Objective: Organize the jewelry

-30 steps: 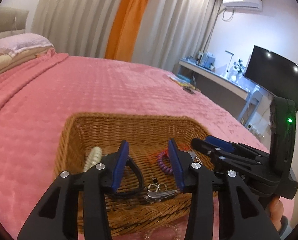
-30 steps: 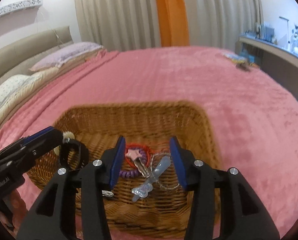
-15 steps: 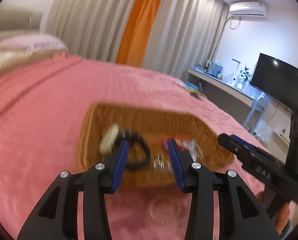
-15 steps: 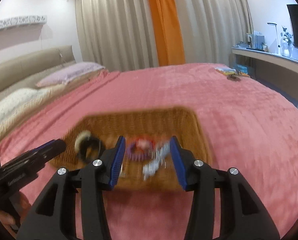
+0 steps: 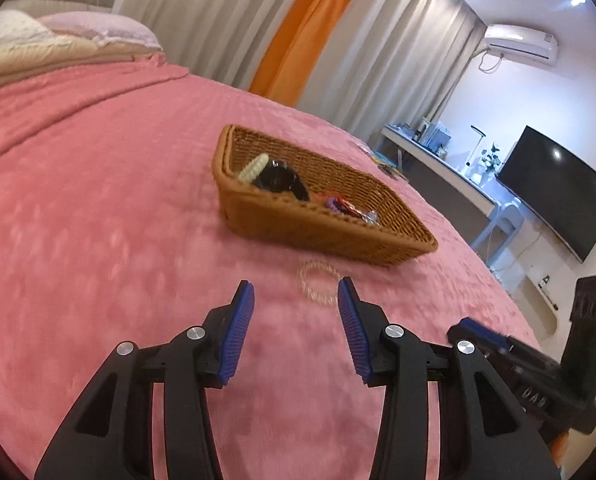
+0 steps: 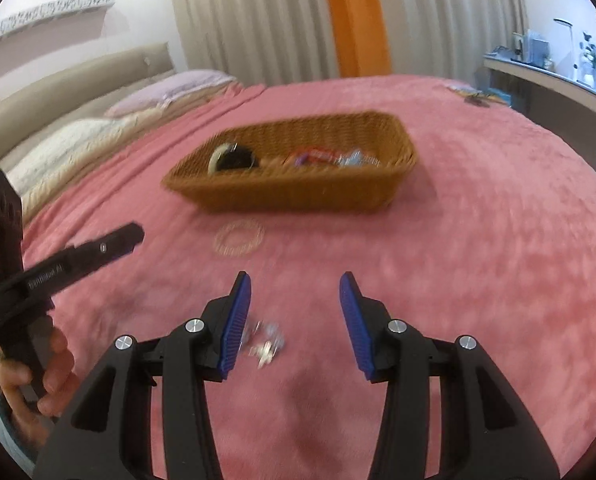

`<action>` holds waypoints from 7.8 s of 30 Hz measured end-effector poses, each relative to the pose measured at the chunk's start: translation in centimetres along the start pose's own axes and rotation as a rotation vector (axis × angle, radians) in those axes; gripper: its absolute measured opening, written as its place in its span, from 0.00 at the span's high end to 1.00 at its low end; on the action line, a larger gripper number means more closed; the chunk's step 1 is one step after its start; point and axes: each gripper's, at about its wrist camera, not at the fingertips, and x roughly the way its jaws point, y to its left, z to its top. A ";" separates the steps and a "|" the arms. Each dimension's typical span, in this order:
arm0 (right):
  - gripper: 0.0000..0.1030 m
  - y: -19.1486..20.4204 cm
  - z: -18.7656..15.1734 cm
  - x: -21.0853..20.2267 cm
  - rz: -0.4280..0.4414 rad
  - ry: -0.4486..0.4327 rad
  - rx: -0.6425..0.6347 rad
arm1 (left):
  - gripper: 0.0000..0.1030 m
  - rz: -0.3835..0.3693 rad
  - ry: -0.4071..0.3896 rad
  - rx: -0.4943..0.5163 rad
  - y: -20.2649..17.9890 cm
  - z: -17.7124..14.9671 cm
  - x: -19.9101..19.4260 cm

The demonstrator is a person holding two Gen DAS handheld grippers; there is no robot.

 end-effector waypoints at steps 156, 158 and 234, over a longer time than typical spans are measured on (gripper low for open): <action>0.32 2.0 4.6 -4.8 -0.082 -0.268 -0.065 | 0.18 0.207 -0.325 0.289 -9.2 2.1 -7.9; 0.30 2.2 3.7 -5.1 -0.101 -0.284 -0.066 | 0.16 0.238 -0.319 0.292 -8.7 1.2 -8.1; 0.28 0.7 0.6 -1.0 -0.120 -0.209 -0.025 | 0.07 0.414 -0.265 0.321 -6.2 -1.3 -3.8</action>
